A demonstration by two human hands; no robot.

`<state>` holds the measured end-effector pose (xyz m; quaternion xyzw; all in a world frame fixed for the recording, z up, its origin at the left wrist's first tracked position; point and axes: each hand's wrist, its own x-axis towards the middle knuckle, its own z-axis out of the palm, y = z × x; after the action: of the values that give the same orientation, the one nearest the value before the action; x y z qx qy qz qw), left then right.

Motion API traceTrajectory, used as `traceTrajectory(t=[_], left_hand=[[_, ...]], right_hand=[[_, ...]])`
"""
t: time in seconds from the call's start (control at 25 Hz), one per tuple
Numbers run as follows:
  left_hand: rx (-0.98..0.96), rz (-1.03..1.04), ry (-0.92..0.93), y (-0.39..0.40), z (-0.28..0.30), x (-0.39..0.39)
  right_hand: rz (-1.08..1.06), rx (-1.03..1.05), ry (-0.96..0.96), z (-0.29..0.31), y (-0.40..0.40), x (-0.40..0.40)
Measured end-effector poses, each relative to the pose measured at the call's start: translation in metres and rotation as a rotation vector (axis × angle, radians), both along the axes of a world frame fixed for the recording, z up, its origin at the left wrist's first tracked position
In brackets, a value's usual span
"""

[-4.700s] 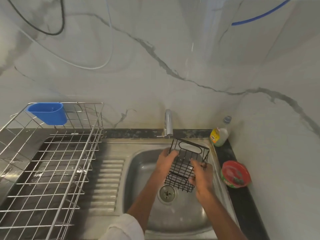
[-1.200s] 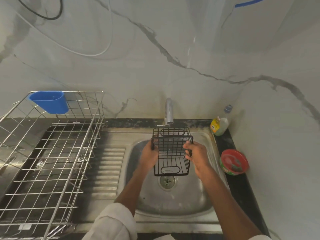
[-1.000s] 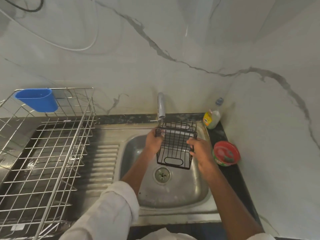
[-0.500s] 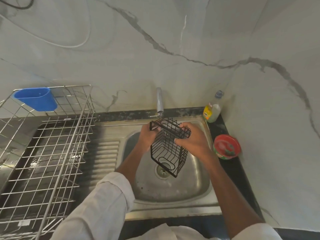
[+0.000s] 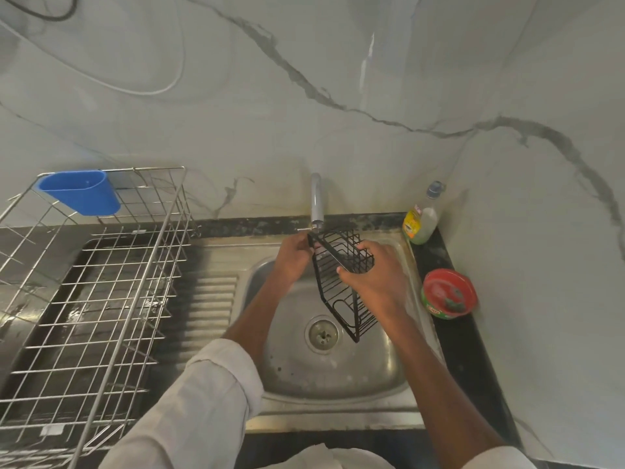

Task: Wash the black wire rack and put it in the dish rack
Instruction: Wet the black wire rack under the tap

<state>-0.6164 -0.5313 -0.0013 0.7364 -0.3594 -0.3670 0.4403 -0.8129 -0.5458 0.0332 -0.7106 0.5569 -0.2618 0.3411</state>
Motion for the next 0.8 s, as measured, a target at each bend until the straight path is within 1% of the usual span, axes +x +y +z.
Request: traceTrajectory(t=[0.12, 0.2, 0.28, 0.4, 0.48, 0.56, 0.68, 0.8], left_hand=[[-0.004, 0.121, 0.078, 0.029, -0.009, 0.012], [-0.001, 0.238, 0.126, 0.055, -0.013, 0.022], [0.005, 0.261, 0.088, 0.065, -0.014, 0.026], [0.030, 0.276, -0.038, 0.072, -0.019, 0.025], [0.055, 0.328, -0.086, 0.086, -0.021, 0.018], [0.059, 0.391, -0.082, 0.102, -0.021, 0.011], [0.062, 0.446, -0.049, 0.116, -0.023, 0.006], [0.074, 0.468, -0.044, 0.122, -0.020, 0.005]], right_hand=[[0.126, 0.023, -0.081, 0.001, 0.004, 0.008], [0.266, 0.061, -0.125, 0.008, 0.009, 0.015], [0.336, 0.123, -0.124, 0.012, 0.006, 0.017], [0.304, 0.209, -0.235, 0.000, -0.011, 0.029], [0.284, 0.244, -0.244, -0.009, -0.018, 0.043], [0.303, 0.278, -0.242, -0.018, -0.021, 0.058], [0.357, 0.334, -0.307, -0.029, -0.024, 0.076], [0.340, 0.354, -0.364, -0.034, -0.029, 0.084]])
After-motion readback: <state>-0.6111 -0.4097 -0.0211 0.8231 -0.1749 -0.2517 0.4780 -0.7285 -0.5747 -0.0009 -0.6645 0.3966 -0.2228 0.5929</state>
